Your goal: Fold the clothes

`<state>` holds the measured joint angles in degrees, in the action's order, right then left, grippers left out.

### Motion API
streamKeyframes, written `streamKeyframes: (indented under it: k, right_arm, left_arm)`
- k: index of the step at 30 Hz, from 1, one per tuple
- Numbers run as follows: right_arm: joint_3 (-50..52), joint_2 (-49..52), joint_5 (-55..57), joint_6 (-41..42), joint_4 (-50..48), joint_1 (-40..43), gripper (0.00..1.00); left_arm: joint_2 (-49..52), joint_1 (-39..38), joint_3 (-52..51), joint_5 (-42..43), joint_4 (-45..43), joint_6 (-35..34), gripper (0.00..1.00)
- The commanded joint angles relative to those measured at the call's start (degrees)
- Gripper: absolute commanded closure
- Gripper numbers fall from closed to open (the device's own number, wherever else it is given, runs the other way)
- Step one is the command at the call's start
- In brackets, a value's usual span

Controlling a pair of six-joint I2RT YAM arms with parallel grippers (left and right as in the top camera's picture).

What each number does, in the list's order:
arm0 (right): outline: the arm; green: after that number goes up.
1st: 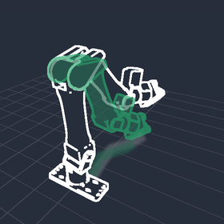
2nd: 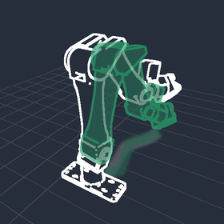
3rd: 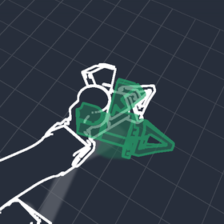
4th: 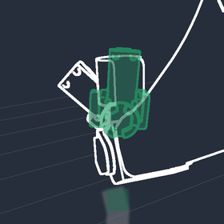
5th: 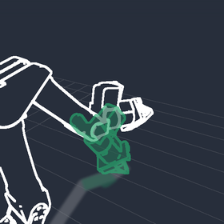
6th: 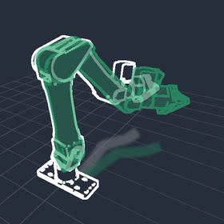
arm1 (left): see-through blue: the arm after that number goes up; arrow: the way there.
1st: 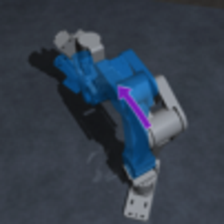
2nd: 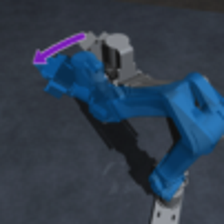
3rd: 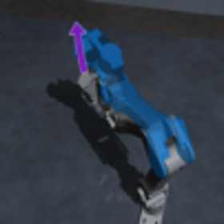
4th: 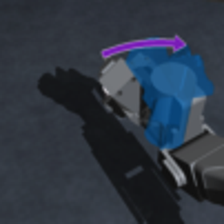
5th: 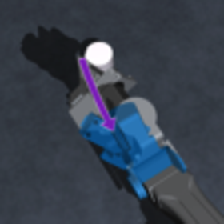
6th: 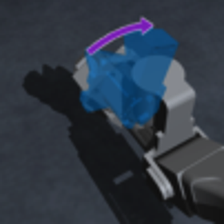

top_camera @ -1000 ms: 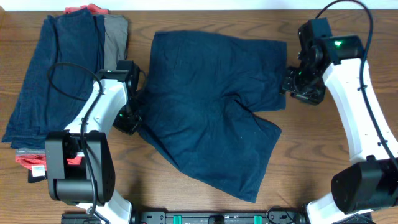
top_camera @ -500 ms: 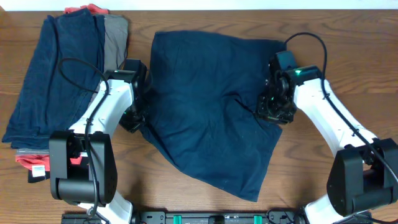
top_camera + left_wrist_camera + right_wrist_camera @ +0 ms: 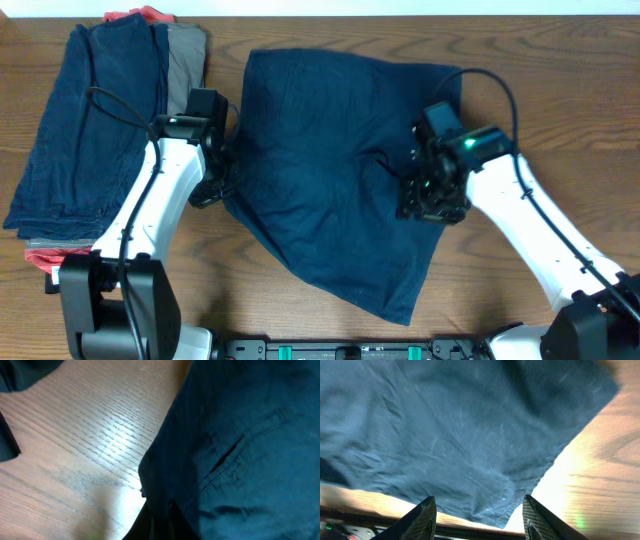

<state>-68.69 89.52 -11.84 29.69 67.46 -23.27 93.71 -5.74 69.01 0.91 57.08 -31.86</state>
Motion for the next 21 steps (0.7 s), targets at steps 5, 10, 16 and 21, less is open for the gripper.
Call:
streamKeyframes:
  k: [5, 10, 16, 21]
  right_arm:
    - [12.0, 0.6, -3.0, 8.3, -5.6, -5.7, 0.48]
    - [17.6, 0.8, -3.7, 11.8, -10.3, -6.6, 0.49]
    - [20.2, 3.7, -3.7, 13.1, -15.4, -4.2, 0.51]
    - [20.0, 7.8, -3.8, 11.9, -17.2, 0.9, 0.56]
  left_arm:
    - [-2.8, -0.1, -0.2, -0.7, -0.6, 3.8, 0.94]
    - [-2.8, -0.1, -0.2, -0.7, -0.6, 3.8, 0.94]
    - [-2.8, -0.1, -0.2, 1.9, -0.6, 3.8, 0.94]
    - [-2.8, -0.2, -0.2, 6.6, -0.5, 6.8, 0.94]
